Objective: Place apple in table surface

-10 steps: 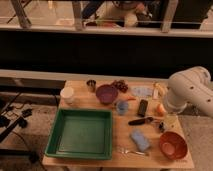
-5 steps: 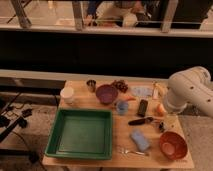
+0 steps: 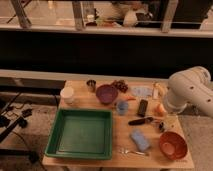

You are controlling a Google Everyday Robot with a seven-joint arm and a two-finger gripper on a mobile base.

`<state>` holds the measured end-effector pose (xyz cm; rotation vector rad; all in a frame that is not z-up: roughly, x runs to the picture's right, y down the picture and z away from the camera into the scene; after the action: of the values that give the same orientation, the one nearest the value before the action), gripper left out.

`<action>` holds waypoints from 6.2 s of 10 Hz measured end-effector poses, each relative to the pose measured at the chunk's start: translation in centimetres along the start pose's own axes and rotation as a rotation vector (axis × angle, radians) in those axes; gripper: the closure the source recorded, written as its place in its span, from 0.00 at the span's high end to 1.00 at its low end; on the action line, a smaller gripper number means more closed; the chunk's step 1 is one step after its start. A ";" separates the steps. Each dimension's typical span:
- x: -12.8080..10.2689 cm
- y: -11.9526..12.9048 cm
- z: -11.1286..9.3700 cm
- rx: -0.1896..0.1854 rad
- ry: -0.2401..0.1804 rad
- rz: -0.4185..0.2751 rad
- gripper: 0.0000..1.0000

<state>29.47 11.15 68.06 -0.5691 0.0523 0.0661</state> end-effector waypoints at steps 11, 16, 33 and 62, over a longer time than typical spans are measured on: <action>2.0 -7.9 3.4 0.056 -0.065 -0.010 0.80; 3.7 -9.3 7.3 0.051 -0.095 0.040 0.80; 8.2 -11.8 15.4 0.033 -0.009 0.129 0.80; 7.8 -11.4 17.1 -0.078 -0.177 0.249 0.80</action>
<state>38.63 11.18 88.01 -0.6308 -0.0519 0.3619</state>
